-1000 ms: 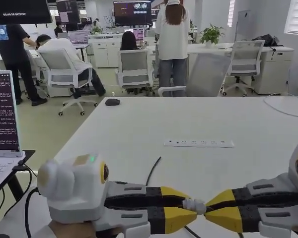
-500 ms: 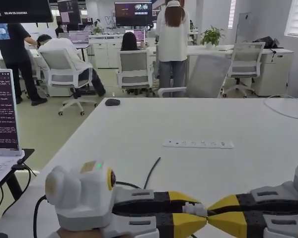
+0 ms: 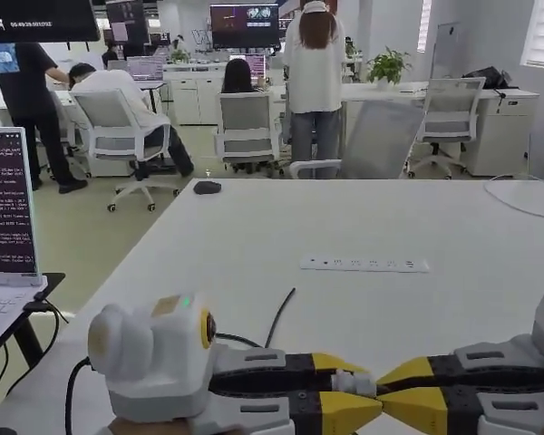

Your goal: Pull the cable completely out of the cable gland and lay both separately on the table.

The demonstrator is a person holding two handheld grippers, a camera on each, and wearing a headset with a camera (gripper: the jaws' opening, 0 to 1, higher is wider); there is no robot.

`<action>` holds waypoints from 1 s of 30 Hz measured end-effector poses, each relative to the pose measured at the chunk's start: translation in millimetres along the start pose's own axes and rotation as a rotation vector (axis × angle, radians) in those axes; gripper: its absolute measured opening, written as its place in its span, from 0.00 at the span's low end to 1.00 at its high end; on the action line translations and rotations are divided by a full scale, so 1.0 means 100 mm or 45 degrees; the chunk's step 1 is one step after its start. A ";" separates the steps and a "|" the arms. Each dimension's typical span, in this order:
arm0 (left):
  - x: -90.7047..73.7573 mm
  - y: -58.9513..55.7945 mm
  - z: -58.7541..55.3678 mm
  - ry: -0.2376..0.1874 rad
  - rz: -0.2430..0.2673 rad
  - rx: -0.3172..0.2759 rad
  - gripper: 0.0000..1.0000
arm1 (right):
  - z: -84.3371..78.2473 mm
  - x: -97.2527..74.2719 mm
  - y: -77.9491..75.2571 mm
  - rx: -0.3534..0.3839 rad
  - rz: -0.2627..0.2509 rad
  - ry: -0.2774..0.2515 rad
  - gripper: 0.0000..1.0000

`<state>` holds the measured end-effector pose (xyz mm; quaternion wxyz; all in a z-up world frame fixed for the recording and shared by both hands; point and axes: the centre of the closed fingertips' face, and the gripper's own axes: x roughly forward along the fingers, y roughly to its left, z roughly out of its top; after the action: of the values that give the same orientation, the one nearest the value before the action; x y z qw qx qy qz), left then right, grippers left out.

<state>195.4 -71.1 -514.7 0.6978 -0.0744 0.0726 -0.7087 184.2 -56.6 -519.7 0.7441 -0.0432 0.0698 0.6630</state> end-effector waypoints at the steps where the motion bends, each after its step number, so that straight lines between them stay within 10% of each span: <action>1: 0.00 0.01 -0.01 0.006 0.004 0.004 0.17 | 0.00 0.01 -0.01 0.001 0.001 0.006 0.03; 12: -0.04 0.10 -0.05 0.036 0.055 0.015 0.16 | -0.21 0.02 -0.10 -0.167 -0.029 0.179 0.02; 20: -0.11 0.16 0.06 -0.036 0.085 -0.012 0.16 | -0.71 -0.27 -0.31 -0.222 -0.133 0.416 0.02; 30: -0.09 0.17 0.01 -0.007 0.094 -0.013 0.16 | -1.00 -0.40 -0.38 -0.213 -0.188 0.496 0.02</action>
<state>212.7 -62.3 -516.9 0.7232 -0.0770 0.0770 -0.6820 213.0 -115.9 -612.8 0.7570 -0.2368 0.1537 0.5893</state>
